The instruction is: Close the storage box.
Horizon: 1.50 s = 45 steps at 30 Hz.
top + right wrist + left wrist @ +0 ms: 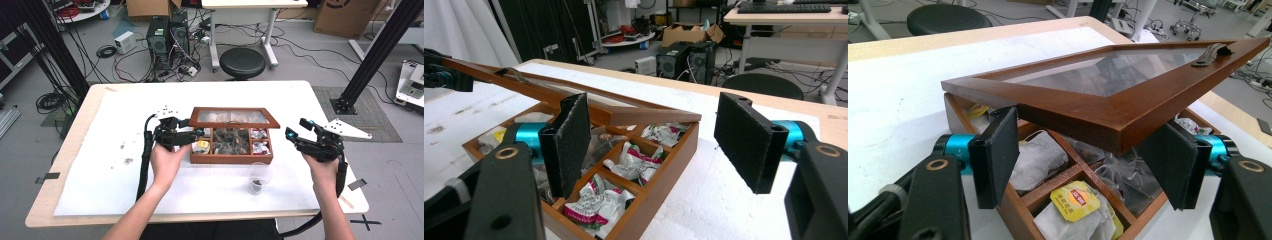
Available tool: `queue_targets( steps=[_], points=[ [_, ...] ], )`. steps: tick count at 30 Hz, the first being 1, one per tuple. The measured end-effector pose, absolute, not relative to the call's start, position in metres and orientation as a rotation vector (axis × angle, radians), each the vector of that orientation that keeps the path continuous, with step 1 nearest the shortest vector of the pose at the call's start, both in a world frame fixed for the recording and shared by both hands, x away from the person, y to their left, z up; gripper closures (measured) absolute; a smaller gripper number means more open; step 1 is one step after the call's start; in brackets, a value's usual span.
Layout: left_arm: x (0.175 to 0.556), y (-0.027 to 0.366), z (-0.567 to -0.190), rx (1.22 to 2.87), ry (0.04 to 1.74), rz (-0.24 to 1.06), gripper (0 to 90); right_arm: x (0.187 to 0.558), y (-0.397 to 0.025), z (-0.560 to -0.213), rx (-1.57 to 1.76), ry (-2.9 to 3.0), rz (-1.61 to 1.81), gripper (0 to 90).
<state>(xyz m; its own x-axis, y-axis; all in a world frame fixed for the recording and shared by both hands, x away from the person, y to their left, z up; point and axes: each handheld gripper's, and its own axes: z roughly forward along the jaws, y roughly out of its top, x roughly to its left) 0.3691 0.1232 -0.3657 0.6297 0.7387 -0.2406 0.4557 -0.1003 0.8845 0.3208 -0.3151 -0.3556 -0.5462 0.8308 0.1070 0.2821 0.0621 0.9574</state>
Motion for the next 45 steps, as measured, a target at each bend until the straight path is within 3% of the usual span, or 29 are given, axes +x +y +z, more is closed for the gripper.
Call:
queue_targets(
  steps=[20,45],
  points=[
    [0.362,0.124,-0.379,1.753,0.983,0.302,33.1,0.287,-0.315,-0.358,1.104,1.808,1.468,31.4],
    [0.346,0.125,-0.408,1.805,0.944,0.340,36.0,0.283,-0.326,-0.365,1.144,1.748,1.446,31.4]
  ],
)
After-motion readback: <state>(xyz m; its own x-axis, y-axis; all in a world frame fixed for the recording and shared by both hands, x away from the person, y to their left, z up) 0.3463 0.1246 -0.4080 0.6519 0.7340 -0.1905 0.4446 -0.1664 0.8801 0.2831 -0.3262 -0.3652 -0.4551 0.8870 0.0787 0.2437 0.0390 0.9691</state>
